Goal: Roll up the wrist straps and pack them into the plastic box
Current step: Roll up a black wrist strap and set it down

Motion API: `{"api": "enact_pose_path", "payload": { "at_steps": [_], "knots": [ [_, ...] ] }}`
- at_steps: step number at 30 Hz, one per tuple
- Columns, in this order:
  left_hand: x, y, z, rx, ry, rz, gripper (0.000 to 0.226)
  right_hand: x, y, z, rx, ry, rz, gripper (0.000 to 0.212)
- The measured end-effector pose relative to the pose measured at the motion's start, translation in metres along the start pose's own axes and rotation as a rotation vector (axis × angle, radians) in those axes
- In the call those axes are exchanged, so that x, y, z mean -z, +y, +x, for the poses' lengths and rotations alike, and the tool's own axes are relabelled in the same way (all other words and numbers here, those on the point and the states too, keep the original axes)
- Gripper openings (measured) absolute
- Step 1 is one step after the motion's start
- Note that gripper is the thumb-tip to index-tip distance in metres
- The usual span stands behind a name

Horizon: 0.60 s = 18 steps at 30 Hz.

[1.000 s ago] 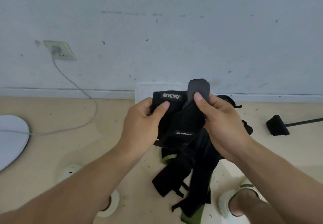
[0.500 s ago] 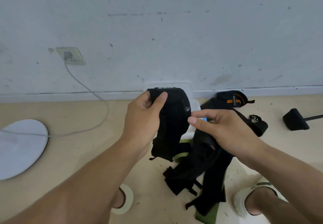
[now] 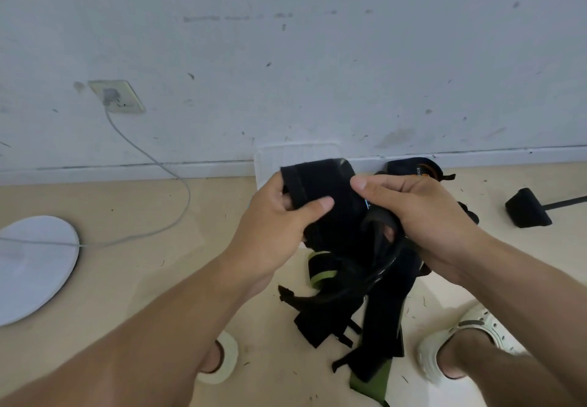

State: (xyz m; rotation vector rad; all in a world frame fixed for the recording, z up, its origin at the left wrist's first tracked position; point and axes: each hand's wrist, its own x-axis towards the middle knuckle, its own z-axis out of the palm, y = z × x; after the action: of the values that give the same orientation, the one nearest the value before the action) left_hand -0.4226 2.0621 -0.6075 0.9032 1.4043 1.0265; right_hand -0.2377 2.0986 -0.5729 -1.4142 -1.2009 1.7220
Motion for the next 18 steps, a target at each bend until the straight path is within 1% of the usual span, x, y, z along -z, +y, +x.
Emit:
{"api": "enact_pose_path", "payload": {
  "at_steps": [3, 5, 8, 11, 13, 15, 18],
  "knots": [
    [0.003, 0.005, 0.003, -0.006, 0.098, -0.12, 0.03, 0.0, 0.0, -0.001, -0.035, -0.055, -0.061, 0.021],
    [0.005, 0.007, 0.004, 0.001, 0.125, -0.159, 0.027, -0.001, 0.003, -0.001, -0.045, -0.073, -0.106, 0.018],
    [0.006, 0.006, 0.003, 0.006, 0.079, -0.151, 0.027, -0.003, 0.007, 0.0, -0.036, -0.041, -0.106, 0.02],
    [0.001, 0.002, 0.0, 0.018, -0.04, -0.063, 0.039, -0.004, 0.007, 0.002, -0.032, -0.022, -0.057, 0.021],
    [-0.002, -0.002, -0.002, 0.026, -0.077, -0.013, 0.045, -0.005, 0.005, 0.003, -0.038, -0.011, -0.029, 0.021],
    [-0.003, -0.005, -0.001, 0.021, -0.058, 0.007, 0.046, -0.005, 0.004, 0.004, -0.04, 0.009, -0.014, 0.02],
    [-0.003, -0.005, 0.001, -0.007, 0.033, -0.013, 0.046, -0.004, 0.005, 0.005, -0.024, 0.039, -0.033, 0.018]
  ]
}}
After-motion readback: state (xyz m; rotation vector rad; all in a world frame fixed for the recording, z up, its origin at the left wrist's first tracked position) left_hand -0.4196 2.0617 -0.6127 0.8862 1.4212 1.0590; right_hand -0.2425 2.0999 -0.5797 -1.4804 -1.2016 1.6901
